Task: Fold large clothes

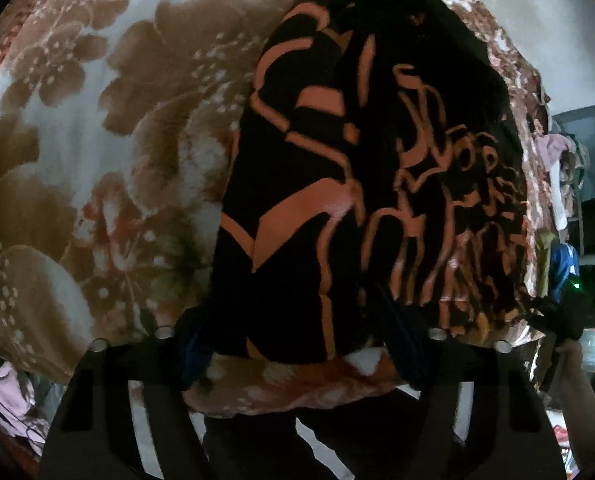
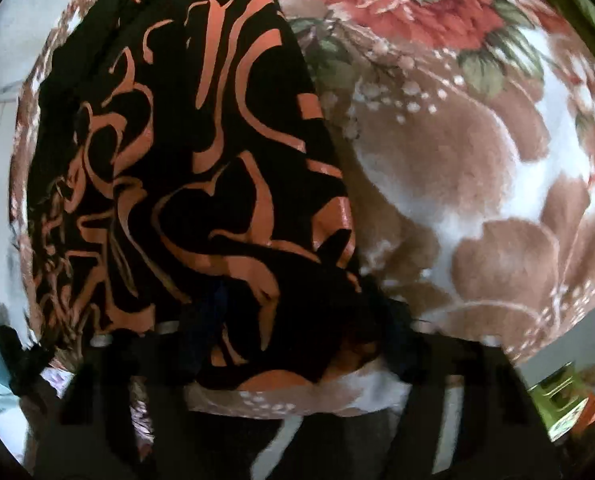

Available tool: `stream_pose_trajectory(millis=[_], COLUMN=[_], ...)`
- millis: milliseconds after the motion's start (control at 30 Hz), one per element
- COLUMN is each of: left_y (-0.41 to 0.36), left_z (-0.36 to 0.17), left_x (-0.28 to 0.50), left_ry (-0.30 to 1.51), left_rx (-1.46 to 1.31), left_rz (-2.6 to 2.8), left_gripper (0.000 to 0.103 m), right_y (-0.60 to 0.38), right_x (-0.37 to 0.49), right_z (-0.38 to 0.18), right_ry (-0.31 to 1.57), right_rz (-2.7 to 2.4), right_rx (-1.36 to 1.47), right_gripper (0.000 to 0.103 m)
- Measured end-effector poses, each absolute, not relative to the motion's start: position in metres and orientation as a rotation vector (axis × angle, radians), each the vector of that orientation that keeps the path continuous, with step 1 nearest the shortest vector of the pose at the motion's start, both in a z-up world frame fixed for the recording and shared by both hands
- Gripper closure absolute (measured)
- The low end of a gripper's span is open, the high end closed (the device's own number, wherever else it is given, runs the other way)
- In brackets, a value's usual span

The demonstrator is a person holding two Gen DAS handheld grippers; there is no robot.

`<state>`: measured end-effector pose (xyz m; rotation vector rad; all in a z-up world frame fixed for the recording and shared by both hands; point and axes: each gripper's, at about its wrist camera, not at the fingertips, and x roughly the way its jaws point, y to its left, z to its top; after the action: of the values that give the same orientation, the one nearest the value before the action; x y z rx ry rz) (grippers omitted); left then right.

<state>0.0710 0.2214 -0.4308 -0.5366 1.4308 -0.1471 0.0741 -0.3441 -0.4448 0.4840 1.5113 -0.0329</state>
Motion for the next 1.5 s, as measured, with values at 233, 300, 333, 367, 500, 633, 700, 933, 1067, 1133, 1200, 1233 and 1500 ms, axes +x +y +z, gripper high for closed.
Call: stream_pose_trajectory(millis=[233,300,333,367,500,633,700,933,1067,1133,1200,1233,1500], left_y=[0.213,0.209,0.208,0.209,0.205,0.191,0.182,0.161,0.150,0.148,0.144,0.143,0.125], left_z=[-0.415,-0.396,-0.387,-0.377,-0.350,-0.326,-0.314,-0.288,-0.266,-0.253,-0.238,-0.234,-0.233], left_x=[0.077,0.081,0.083,0.087,0.101,0.123,0.137,0.180,0.208,0.220,0.236,0.242,0.304], left_ry=[1.415,1.380,1.363,1.340,1.290,1.244,1.213,1.144,1.126,1.101,1.058,1.043,0.985], left_rx=[-0.506,-0.484,-0.477,-0.483,-0.498,-0.489,-0.480,-0.432,-0.377,-0.371,-0.356,-0.347,-0.301], left_rz=[-0.240,-0.270,-0.281,-0.300,-0.359,-0.411,-0.433,-0.434,-0.407,-0.392,-0.379,-0.373,-0.353], left_gripper=[0.088,0.088,0.088,0.088,0.089,0.089,0.089,0.089,0.090,0.090,0.090,0.090,0.090], right_y=[-0.347,-0.336,-0.326,-0.322,-0.298,-0.283,-0.273,-0.252,-0.259,-0.261,-0.261,-0.261,-0.260], right_x=[0.077,0.082,0.085,0.085,0.095,0.106,0.115,0.175,0.202,0.220,0.238,0.246,0.316], right_z=[-0.405,-0.385,-0.371,-0.363,-0.320,-0.293,-0.285,-0.274,-0.257,-0.248,-0.242,-0.241,-0.241], right_ry=[1.497,1.478,1.465,1.456,1.386,1.313,1.274,1.198,1.160,1.137,1.128,1.127,1.086], right_rz=[-0.048,-0.016,0.008,0.020,0.077,0.137,0.176,0.266,0.299,0.322,0.349,0.354,0.383], right_rx=[0.506,0.452,0.403,0.384,0.354,0.312,0.251,0.121,0.102,0.065,0.024,0.008,-0.005], right_gripper=[0.092,0.092,0.092,0.092,0.093,0.093,0.093,0.093,0.093,0.093,0.093,0.093,0.093])
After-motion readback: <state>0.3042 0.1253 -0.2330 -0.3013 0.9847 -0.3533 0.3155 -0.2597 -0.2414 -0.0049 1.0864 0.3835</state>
